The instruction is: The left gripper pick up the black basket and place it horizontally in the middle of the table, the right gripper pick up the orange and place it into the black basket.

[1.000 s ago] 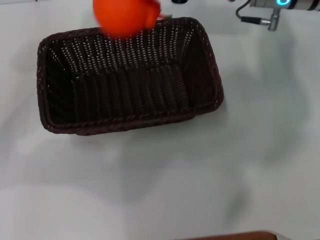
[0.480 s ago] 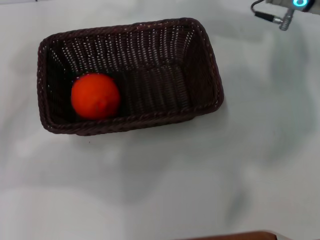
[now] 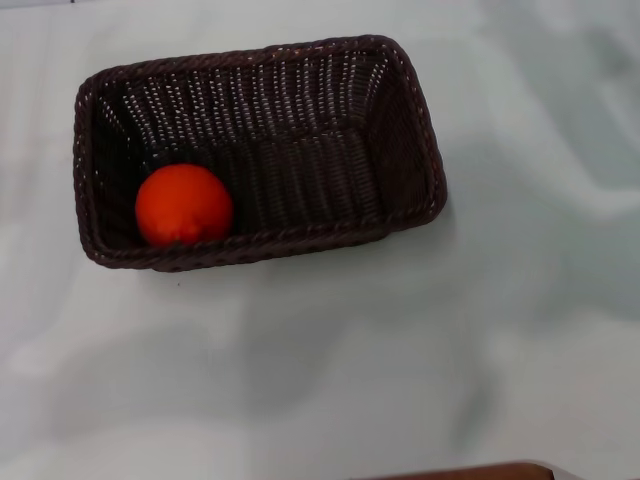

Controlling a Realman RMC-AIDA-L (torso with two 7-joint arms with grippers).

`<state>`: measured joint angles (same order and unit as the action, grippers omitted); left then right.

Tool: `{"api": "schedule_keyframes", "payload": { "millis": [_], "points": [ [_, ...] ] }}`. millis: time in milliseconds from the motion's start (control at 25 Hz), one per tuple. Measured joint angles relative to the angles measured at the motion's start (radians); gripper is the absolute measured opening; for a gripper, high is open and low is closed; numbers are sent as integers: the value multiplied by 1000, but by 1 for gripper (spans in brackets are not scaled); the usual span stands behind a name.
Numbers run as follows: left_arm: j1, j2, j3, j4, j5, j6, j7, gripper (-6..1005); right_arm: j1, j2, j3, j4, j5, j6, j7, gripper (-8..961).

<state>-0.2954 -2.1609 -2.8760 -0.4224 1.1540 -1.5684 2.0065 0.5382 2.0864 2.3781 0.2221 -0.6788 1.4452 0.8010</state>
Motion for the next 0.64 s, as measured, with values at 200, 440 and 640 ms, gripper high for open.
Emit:
{"api": "schedule_keyframes", "payload": {
  "millis": [200, 440, 640],
  "points": [
    [11, -2, -1, 71, -123, 5, 154, 892, -60, 4, 21, -48, 204, 12, -58, 928],
    [8, 0, -1, 80, -161, 33, 160, 892, -88, 4, 27, -55, 258, 9, -60, 929],
    [0, -1, -2, 90, -177, 43, 161, 892, -78, 4, 34, -60, 260, 6, -62, 929]
  ]
}}
